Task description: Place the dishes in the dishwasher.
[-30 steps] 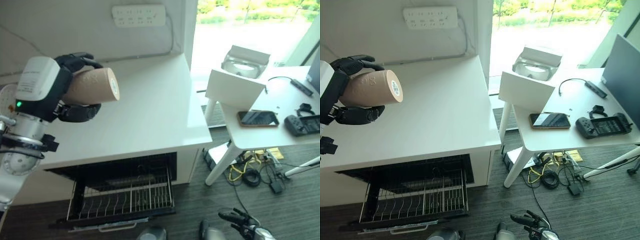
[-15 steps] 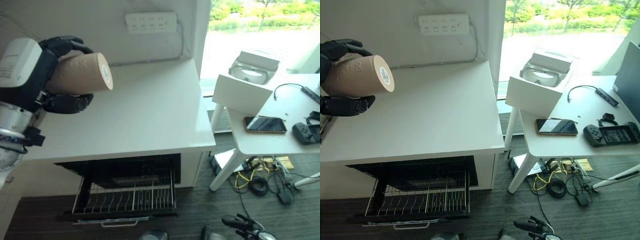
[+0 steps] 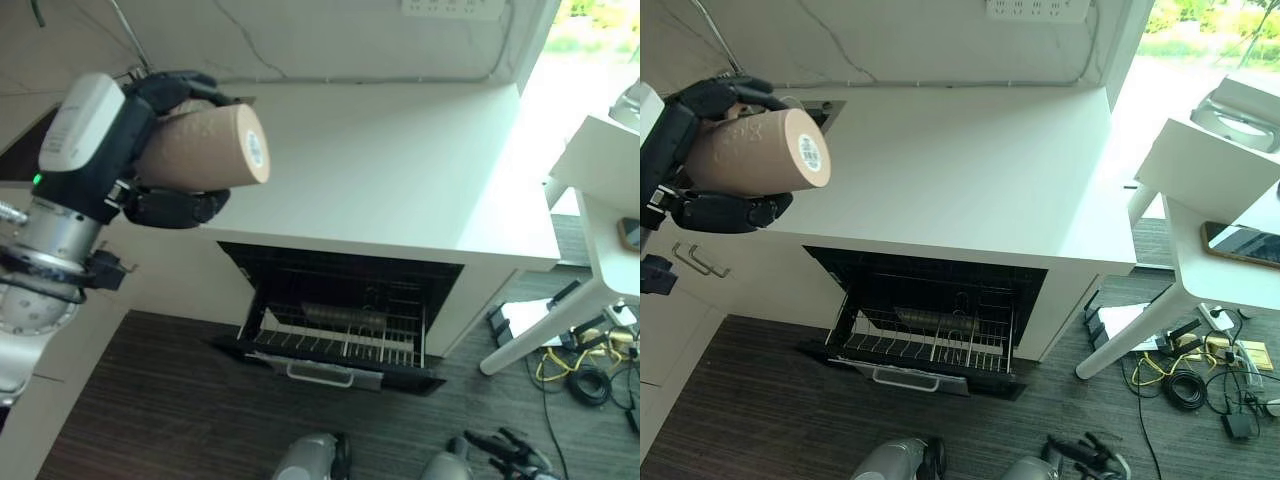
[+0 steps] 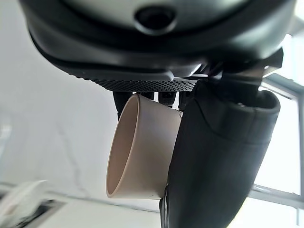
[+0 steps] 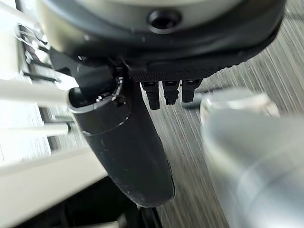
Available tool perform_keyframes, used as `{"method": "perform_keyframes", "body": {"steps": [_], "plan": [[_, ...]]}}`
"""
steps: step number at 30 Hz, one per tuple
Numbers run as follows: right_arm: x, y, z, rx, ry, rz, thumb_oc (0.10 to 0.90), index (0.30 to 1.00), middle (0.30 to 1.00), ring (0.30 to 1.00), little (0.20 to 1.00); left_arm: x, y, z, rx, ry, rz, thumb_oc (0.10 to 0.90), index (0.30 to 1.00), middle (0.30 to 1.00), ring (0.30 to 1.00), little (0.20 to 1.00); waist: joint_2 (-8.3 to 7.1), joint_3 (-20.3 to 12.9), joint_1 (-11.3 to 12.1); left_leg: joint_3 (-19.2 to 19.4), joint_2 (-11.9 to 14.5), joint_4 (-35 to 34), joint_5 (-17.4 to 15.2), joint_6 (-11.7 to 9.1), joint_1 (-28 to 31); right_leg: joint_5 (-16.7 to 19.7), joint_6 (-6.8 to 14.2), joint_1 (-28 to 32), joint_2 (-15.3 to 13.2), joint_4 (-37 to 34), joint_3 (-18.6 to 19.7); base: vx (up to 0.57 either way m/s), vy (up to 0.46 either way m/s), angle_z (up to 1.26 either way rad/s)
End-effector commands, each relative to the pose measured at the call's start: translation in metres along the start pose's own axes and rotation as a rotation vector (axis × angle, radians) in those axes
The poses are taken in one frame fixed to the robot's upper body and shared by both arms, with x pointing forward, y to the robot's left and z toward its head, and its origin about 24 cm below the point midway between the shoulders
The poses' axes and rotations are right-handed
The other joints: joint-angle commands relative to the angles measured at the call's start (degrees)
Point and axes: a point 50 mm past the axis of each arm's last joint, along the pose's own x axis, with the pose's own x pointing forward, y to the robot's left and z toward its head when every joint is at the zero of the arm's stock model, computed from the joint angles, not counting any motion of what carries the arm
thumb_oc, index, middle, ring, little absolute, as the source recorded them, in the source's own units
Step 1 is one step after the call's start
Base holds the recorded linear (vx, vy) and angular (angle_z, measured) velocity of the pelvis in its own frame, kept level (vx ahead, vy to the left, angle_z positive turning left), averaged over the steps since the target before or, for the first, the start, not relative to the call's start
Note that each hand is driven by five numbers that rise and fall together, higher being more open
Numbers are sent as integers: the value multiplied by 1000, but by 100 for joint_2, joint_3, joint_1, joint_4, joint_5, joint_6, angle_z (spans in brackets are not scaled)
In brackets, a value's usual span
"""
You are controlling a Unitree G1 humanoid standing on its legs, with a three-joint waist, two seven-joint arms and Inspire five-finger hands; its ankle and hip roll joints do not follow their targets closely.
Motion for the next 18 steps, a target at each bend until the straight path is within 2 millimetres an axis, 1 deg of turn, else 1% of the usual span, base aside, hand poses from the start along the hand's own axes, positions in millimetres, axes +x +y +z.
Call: {"method": "perform_keyframes", "body": {"steps": [1, 2, 3, 5, 7, 10, 11, 14, 15, 16, 18], "plan": [[0, -7, 53, -20, -257, -42, 800, 900, 900, 900, 900, 9, 32, 27, 16, -169, 226, 400, 300, 300, 300, 300, 121, -424, -155, -446, 402, -1029, -144, -499, 654, -608, 89, 124, 308, 116, -236, -9, 17, 18], [-1, -7, 53, -20, -259, -41, 800, 900, 900, 900, 900, 9, 32, 27, 12, -168, 225, 400, 300, 300, 300, 300, 117, -423, -159, -437, 405, -1029, -145, -497, 657, -609, 88, 126, 305, 116, -242, 12, -31, 12], [-2, -3, 58, -11, -296, -35, 800, 900, 900, 900, 900, 10, 25, 27, -37, -153, 218, 400, 300, 300, 300, 300, 57, -425, -177, -299, 447, -1029, -160, -503, 680, -641, 84, 151, 287, 116, -315, 31, -63, 11], [-6, 4, 78, 26, -426, -24, 800, 900, 900, 900, 900, 6, 6, 24, -221, -122, 193, 400, 300, 300, 300, 300, -28, -410, -218, -151, 548, -1029, -177, -524, 750, -705, 57, 190, 299, 116, -325, 52, -85, 8], [-10, 8, 89, 54, -496, -29, 800, 900, 900, 900, 900, 2, -6, 22, -326, -105, 190, 400, 300, 300, 300, 300, -63, -411, -267, -108, 576, -1029, -194, -534, 788, -744, 44, 204, 334, 116, -276, 50, -48, -5], [-22, 12, 110, 93, -650, -38, 800, 900, 900, 900, 900, -6, -28, 18, -527, -76, 208, 400, 300, 300, 300, 300, -117, -404, -379, -43, 609, -1029, -277, -547, 902, -820, 39, 236, 377, 116, -195, 39, -27, -15], [-25, 13, 115, 100, -683, -39, 800, 900, 900, 900, 900, -8, -33, 18, -554, -71, 213, 400, 300, 300, 300, 300, -133, -407, -400, -34, 602, -1029, -238, -544, 884, -783, 24, 192, 382, 116, -168, 20, -20, -16], [-50, 19, 146, 89, -904, -43, 800, 900, 900, 900, 900, -17, -55, 16, -756, -38, 275, 400, 300, 300, 300, 300, -194, -385, -566, -40, 561, -1029, -294, -512, 983, -765, 10, 149, 441, 116, -6, 1, -14, -30], [-58, 21, 153, 86, -973, -47, 800, 900, 900, 900, 900, -20, -59, 16, -818, -29, 298, 400, 300, 300, 300, 300, -210, -394, -605, -50, 535, -1029, -299, -495, 989, -750, 8, 120, 456, 116, 49, 23, -1, -35], [-66, 24, 161, 77, -1026, -48, 800, 900, 900, 900, 900, -22, -64, 16, -850, -21, 311, 400, 300, 300, 300, 300, -213, -378, -643, -55, 529, -1029, -356, -486, 1049, -781, 15, 153, 475, 116, 81, -2, 3, -36], [-86, 32, 177, 54, -1153, -25, 800, 900, 900, 900, 900, -27, -73, 16, -938, -11, 362, 400, 300, 300, 300, 300, -251, -385, -759, -51, 479, -1029, -330, -458, 1050, -723, -6, 78, 504, 116, 187, -11, 8, -38]]}}
